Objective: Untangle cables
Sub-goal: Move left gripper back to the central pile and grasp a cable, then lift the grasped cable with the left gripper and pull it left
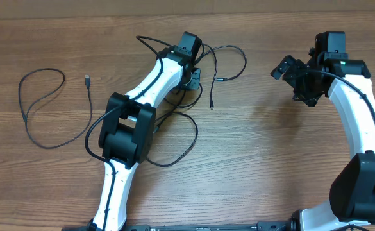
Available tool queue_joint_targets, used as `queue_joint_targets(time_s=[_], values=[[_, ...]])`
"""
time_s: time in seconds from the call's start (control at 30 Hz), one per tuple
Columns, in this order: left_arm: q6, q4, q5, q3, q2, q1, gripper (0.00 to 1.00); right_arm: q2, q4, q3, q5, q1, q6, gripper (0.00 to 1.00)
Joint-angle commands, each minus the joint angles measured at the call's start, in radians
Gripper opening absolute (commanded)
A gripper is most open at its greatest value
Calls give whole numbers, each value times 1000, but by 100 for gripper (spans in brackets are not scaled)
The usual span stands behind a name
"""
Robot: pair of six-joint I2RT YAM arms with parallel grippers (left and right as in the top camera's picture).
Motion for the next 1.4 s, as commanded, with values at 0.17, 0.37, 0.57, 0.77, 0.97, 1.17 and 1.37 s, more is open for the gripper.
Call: queue_joint_targets(time_s=[0.17, 0.37, 0.57, 0.77, 0.97, 1.17, 1.37], values=[[5, -166, 25, 152, -88, 0, 4, -7, 3, 6, 8, -2, -3, 100], [5, -173, 25, 209, -251, -2, 4, -7, 3, 6, 8, -2, -3, 100], [5, -132, 25, 209, -451, -1, 4, -7, 3, 6, 8, -2, -3, 100], [5, -59, 30, 209, -650, -3, 4, -7, 3, 6, 8, -2, -3, 100], [5, -27, 29, 209, -767, -3, 4, -7, 3, 6, 8, -2, -3, 100], [5, 3, 32, 209, -849, -3, 4, -7, 3, 6, 8, -2, -3, 100], [105, 4, -182, 209, -905, -2, 4, -7, 3, 6, 8, -2, -3, 100]])
